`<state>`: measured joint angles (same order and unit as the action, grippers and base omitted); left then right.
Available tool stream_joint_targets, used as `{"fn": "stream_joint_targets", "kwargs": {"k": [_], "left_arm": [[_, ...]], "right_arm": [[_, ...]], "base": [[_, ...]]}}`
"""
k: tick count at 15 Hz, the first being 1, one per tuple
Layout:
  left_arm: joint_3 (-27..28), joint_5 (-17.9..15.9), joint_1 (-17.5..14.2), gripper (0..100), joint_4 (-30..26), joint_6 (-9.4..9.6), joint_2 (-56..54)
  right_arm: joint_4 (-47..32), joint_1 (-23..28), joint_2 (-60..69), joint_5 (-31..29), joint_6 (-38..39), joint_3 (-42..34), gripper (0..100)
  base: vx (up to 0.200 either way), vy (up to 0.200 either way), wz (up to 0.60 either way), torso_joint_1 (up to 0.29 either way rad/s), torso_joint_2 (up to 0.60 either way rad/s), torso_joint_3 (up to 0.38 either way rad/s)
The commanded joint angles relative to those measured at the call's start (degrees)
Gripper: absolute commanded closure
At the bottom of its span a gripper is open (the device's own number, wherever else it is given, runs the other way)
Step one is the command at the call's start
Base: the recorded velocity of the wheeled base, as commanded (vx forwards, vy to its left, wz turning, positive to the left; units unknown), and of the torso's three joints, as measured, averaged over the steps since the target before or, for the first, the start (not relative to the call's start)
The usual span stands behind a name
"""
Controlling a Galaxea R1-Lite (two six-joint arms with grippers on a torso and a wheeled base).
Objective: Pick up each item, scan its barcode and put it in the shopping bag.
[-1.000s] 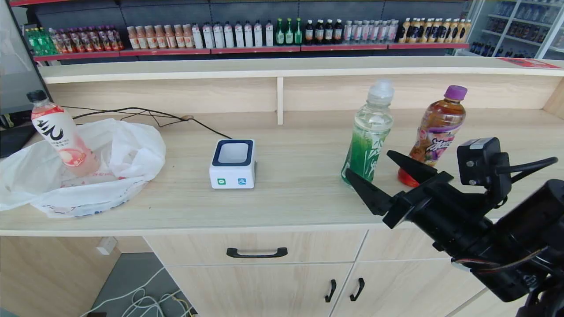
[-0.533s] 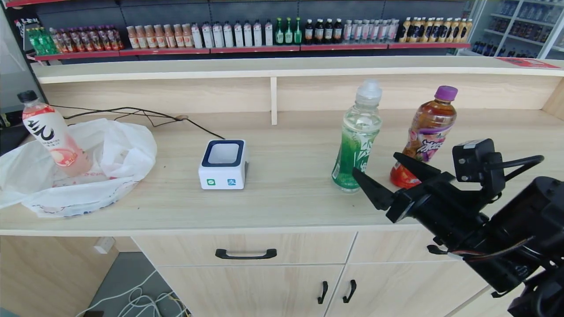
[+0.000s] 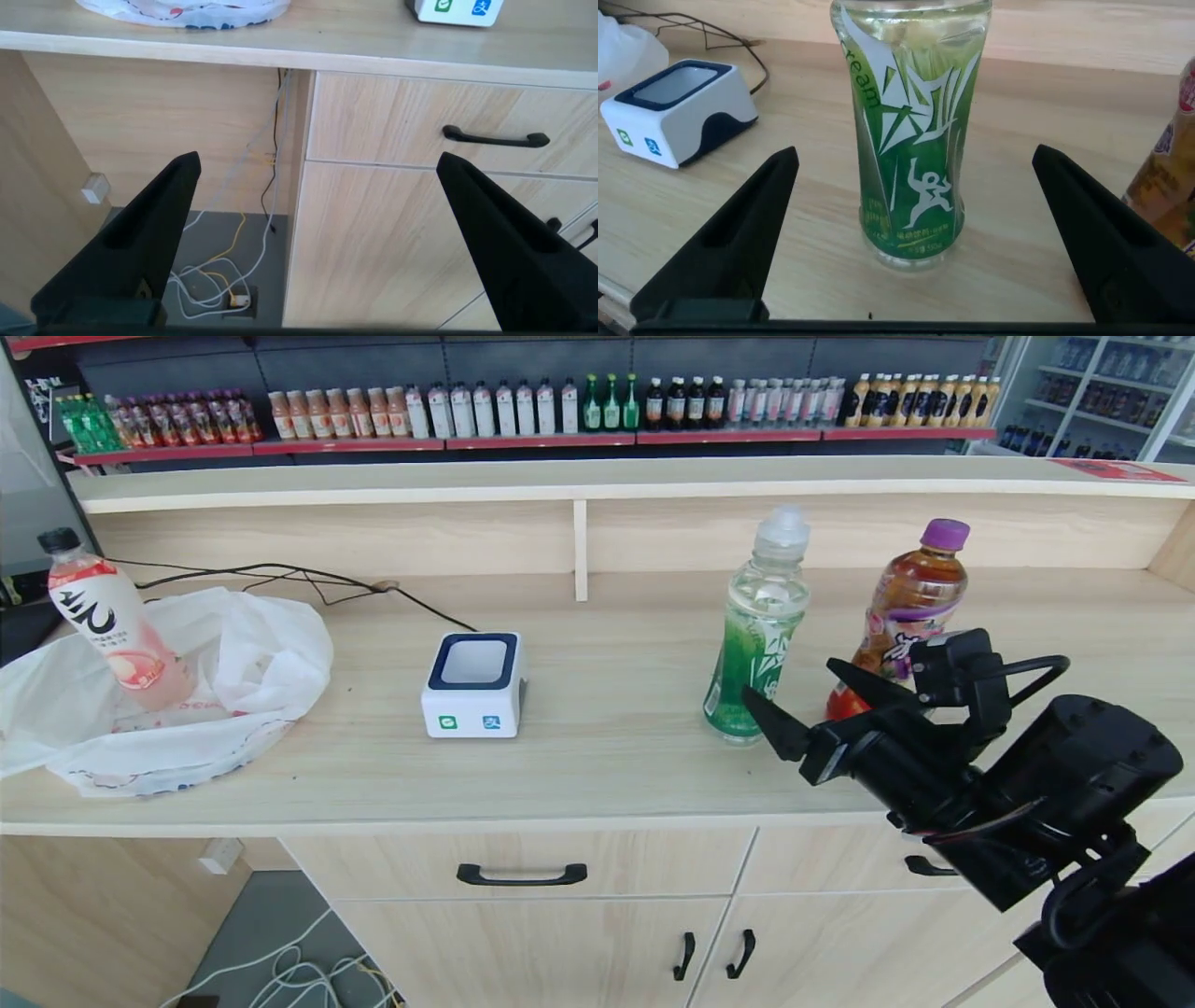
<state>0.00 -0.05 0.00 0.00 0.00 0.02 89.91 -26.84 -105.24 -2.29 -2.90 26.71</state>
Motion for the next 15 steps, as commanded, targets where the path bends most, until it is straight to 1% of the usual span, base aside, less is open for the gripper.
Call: {"fn": "stream_joint_targets", "kwargs": {"k": [1,3,4,6,10,13,15], "left_arm": [[0.0,0.05,0.0,0,0.0,0.0,-0.02],[0.0,0.05,0.0,0,0.0,0.0,-0.02],[0.0,-0.04,0.0,0,0.0,0.0,-0.02],[0.0,0.05,0.0,0,0.0,0.0,-0.02],[0.0,0.05,0.0,0,0.0,0.0,-0.02],[0.0,0.05,0.0,0,0.0,0.0,-0.02],[0.0,0.05,0.0,0,0.0,0.0,-0.02]], "right_arm": [[0.09,0.65,-1.9,0.01,-0.26,1.85,0],[0.09,1.88,-1.99,0.01,-1.23,2.12,0],[0.09,3.38,-2.25,0.01,-2.2,3.0,0],[0.09,3.9,-2.6,0.01,-2.28,3.96,0],[0.09,4.17,-4.62,0.01,-2.28,6.16,0],[0.09,4.26,-6.56,0.01,-2.28,9.15,0],[0.09,4.17,-7.26,-0.08,-2.28,9.5,0]], "base": [[0.0,0.0,0.0,0.0,0.0,0.0],[0.0,0.0,0.0,0.0,0.0,0.0],[0.0,0.0,0.0,0.0,0.0,0.0],[0.0,0.0,0.0,0.0,0.0,0.0],[0.0,0.0,0.0,0.0,0.0,0.0],[0.0,0.0,0.0,0.0,0.0,0.0],[0.0,0.0,0.0,0.0,0.0,0.0]]}}
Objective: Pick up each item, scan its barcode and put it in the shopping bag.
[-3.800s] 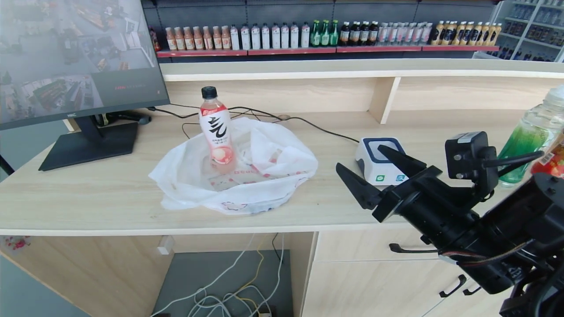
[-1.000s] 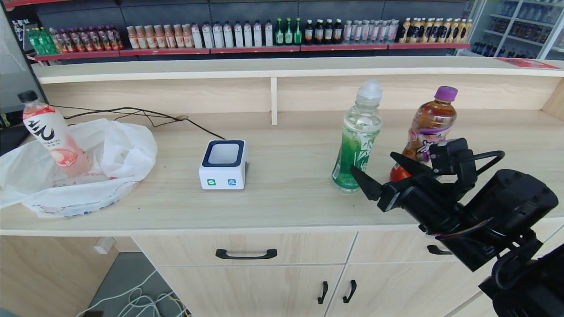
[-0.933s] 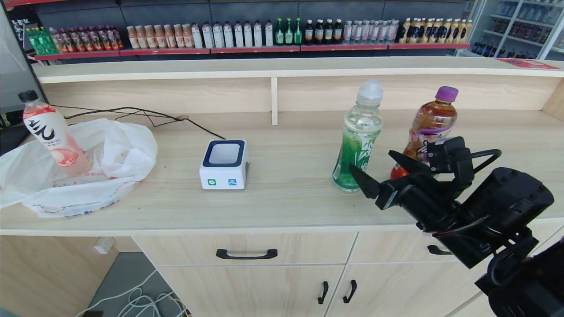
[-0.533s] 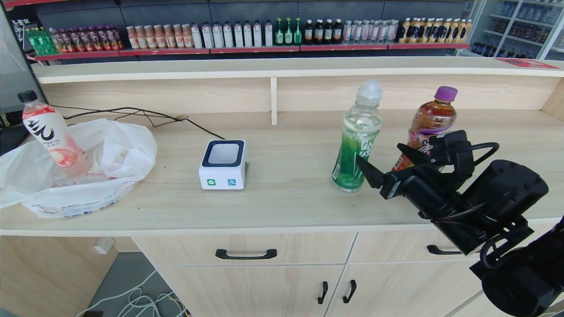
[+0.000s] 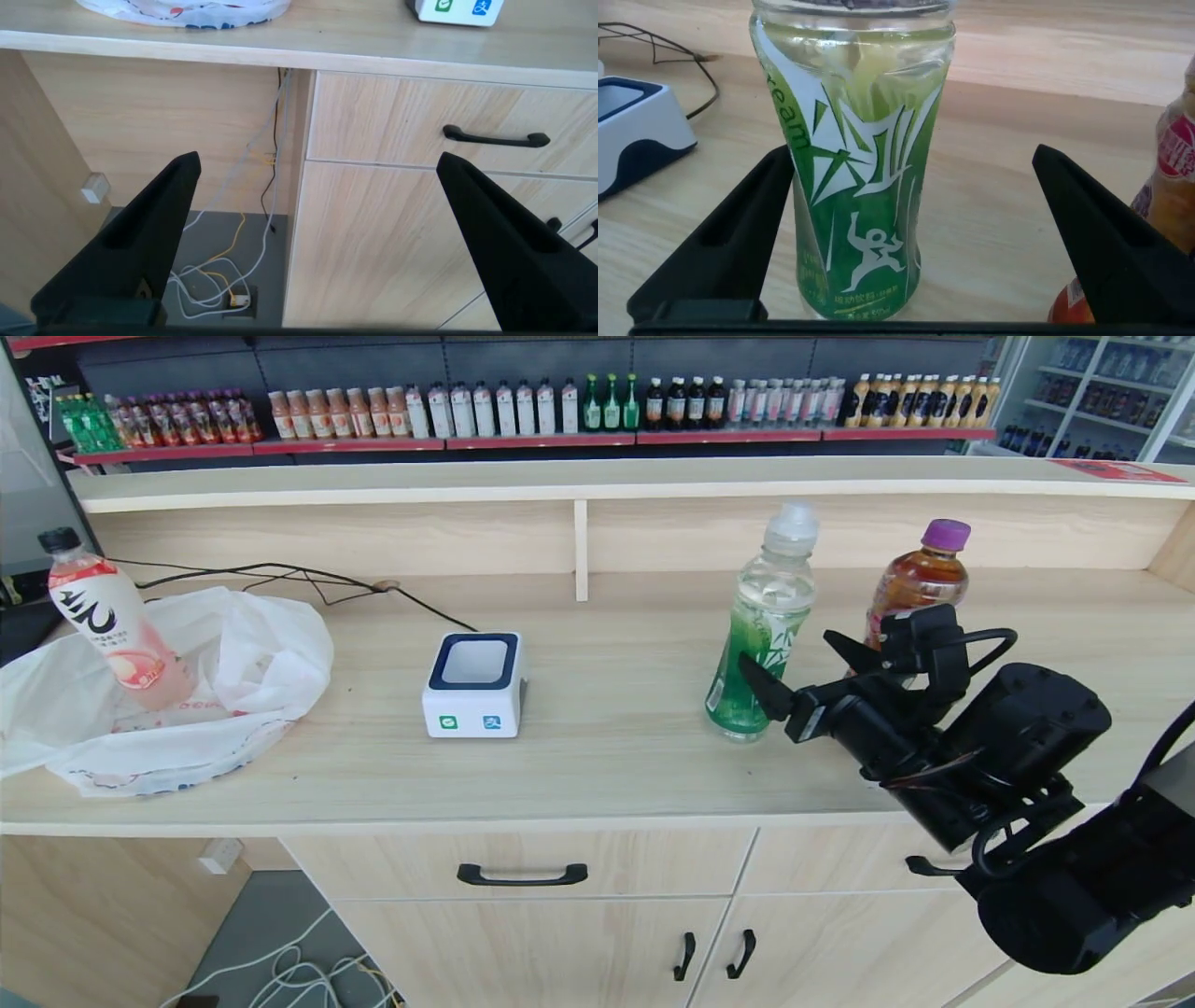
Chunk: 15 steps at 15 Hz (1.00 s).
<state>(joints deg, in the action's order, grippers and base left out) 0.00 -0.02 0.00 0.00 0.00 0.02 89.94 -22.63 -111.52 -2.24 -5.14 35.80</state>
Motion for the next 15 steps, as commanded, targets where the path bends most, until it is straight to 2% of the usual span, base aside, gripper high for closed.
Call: {"fn": "stream_joint_targets", "kwargs": {"k": [1,12,15], "left_arm": [[0.0,-0.06,0.0,0,0.0,0.0,-0.02],[0.0,0.02,0.09,0,0.0,0.0,-0.02],[0.0,-0.06,0.0,0,0.0,0.0,-0.02]], "right_arm": [[0.06,-0.05,-1.86,-0.04,-0.04,1.02,0],[0.06,-3.39,-3.09,-0.13,-0.04,1.99,0],[0.06,-4.01,-4.76,-0.92,-0.04,4.8,0]], "base": [[0.0,0.0,0.0,0.0,0.0,0.0],[0.0,0.0,0.0,0.0,0.0,0.0],[0.0,0.0,0.0,0.0,0.0,0.0]]}}
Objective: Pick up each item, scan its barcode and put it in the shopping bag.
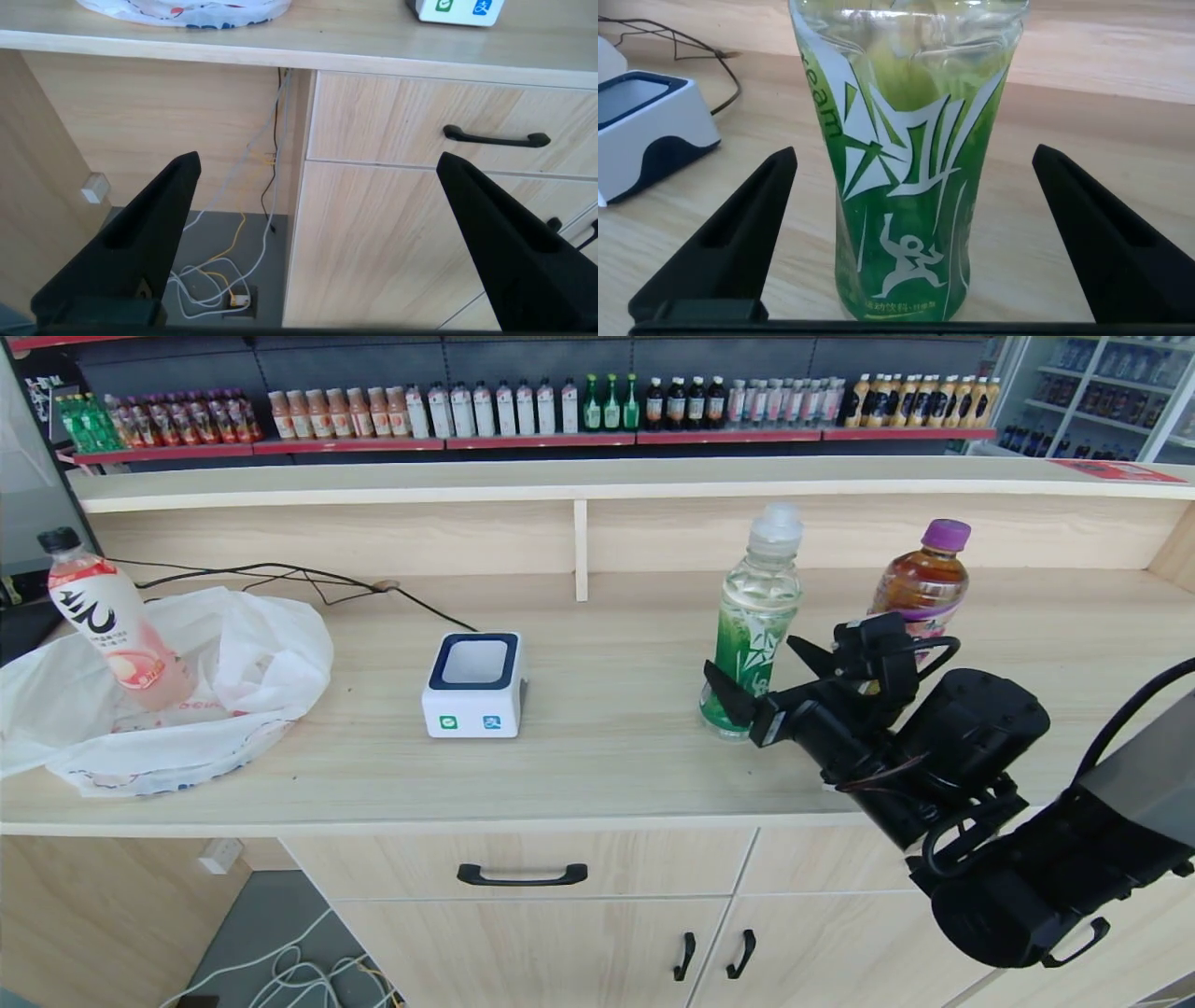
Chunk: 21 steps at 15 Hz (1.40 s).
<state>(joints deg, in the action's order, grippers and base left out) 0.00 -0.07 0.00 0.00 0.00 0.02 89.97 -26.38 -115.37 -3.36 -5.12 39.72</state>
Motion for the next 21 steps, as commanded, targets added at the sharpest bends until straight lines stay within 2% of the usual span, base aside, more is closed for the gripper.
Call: {"fn": "stream_joint_targets", "kwargs": {"k": [1,5,6,8,14,21], "left_arm": [[0.0,0.07,0.0,0,0.0,0.0,-0.02],[0.0,-0.01,0.0,0,0.0,0.0,-0.02],[0.0,0.07,0.0,0,0.0,0.0,-0.02],[0.0,0.07,0.0,0,0.0,0.0,-0.02],[0.0,0.07,0.0,0,0.0,0.0,-0.02],[0.0,0.07,0.0,0,0.0,0.0,-0.02]], "right_arm": [[0.03,-1.48,-1.79,-1.73,0.29,1.59,0],[0.03,-2.54,-4.77,-4.02,0.37,5.55,0],[0.03,-2.62,-5.92,-7.71,0.02,7.13,0],[0.03,-2.62,-6.53,-10.52,0.02,9.85,0],[0.03,-2.62,-7.76,-12.1,0.11,12.93,0],[0.03,-2.62,-7.32,-12.9,0.46,13.19,0]], "base": [[0.0,0.0,0.0,0.0,0.0,0.0],[0.0,0.0,0.0,0.0,0.0,0.0],[0.0,0.0,0.0,0.0,0.0,0.0],[0.0,0.0,0.0,0.0,0.0,0.0],[0.0,0.0,0.0,0.0,0.0,0.0],[0.0,0.0,0.0,0.0,0.0,0.0]]}}
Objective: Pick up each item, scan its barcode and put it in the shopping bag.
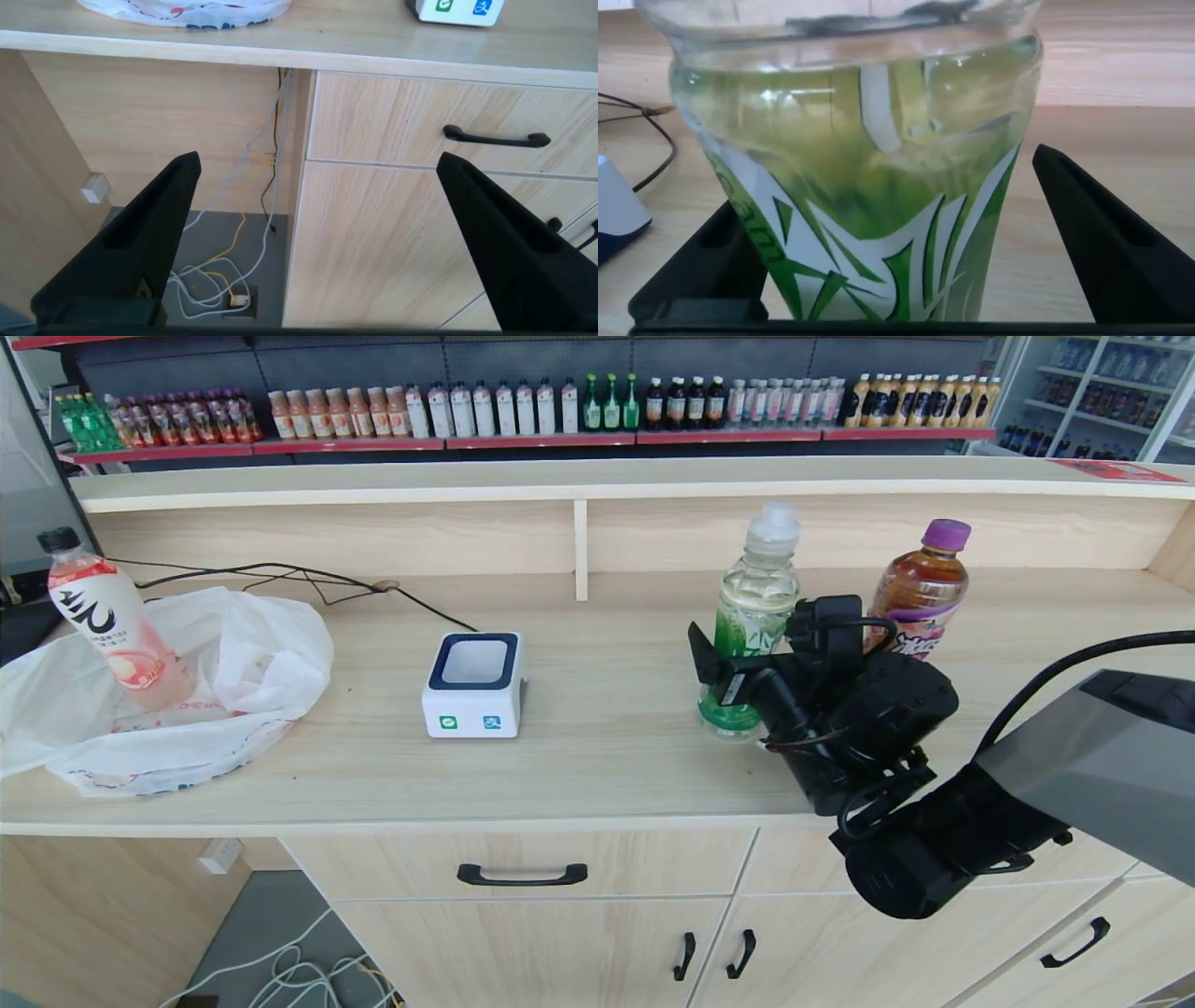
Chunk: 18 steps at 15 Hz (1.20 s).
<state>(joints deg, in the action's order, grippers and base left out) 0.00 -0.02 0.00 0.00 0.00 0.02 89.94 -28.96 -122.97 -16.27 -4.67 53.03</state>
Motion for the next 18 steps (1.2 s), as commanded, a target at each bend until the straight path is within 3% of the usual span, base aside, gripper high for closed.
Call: {"fn": "stream_joint_targets", "kwargs": {"k": [1,18], "left_arm": [[0.0,-0.06,0.0,0,0.0,0.0,-0.02],[0.0,-0.06,0.0,0,0.0,0.0,-0.02]], "right_arm": [[0.06,-0.04,0.27,0.01,0.1,0.23,100],[0.06,-3.2,3.7,0.01,0.98,-1.35,100]], "base": [[0.0,0.0,0.0,0.0,0.0,0.0],[0.0,0.0,0.0,0.0,0.0,0.0]]}}
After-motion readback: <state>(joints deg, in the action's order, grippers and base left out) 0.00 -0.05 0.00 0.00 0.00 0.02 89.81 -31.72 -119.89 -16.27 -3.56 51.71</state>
